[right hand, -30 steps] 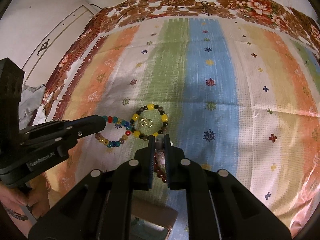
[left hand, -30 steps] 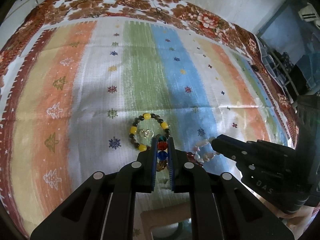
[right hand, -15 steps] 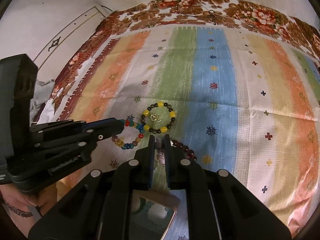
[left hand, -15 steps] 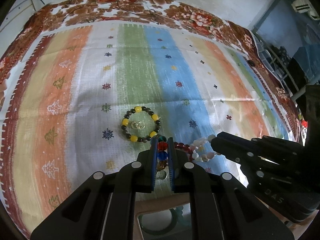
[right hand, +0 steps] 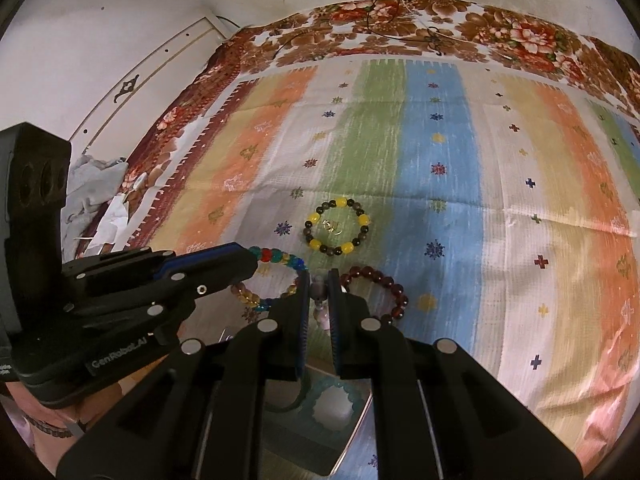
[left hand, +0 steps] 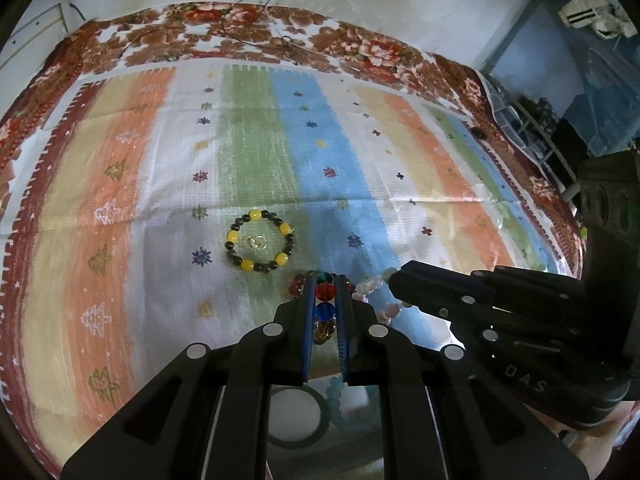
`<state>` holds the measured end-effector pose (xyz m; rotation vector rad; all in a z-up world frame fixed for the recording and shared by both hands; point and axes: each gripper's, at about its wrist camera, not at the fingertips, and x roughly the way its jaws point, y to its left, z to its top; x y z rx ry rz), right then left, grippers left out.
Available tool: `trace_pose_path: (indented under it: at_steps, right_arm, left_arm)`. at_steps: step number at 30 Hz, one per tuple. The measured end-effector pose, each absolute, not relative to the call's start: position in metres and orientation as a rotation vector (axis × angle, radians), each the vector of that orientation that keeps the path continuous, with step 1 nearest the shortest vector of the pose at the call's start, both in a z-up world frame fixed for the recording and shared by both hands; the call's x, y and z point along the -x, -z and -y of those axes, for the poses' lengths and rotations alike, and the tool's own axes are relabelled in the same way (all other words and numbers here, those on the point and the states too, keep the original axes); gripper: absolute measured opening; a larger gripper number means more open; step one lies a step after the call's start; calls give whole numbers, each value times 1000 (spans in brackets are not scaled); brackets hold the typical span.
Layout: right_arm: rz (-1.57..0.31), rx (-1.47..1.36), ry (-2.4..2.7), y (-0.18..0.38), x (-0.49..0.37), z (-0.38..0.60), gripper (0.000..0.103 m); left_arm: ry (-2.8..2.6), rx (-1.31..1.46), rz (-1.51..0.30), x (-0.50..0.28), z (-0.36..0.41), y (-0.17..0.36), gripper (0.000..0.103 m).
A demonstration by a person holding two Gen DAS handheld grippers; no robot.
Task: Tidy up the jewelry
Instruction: 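Carry the multicolour bracelet with the left gripper while the right carries the charm bracelet to the tin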
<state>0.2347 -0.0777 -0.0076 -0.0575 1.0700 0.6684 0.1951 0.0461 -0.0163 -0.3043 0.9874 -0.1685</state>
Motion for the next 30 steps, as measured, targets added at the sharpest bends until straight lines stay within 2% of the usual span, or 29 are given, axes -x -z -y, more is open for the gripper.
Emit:
trace_pose_path:
  at_steps: [19,30]
  right_arm:
    - [-1028,68,-734,-8,-182,90,10]
    - [-1043,106,-753,8,-150,93,10]
  left_arm:
    - [212,251,-944,-149,-23,8,9]
    - [208,172,-937,-121,-13,12,9]
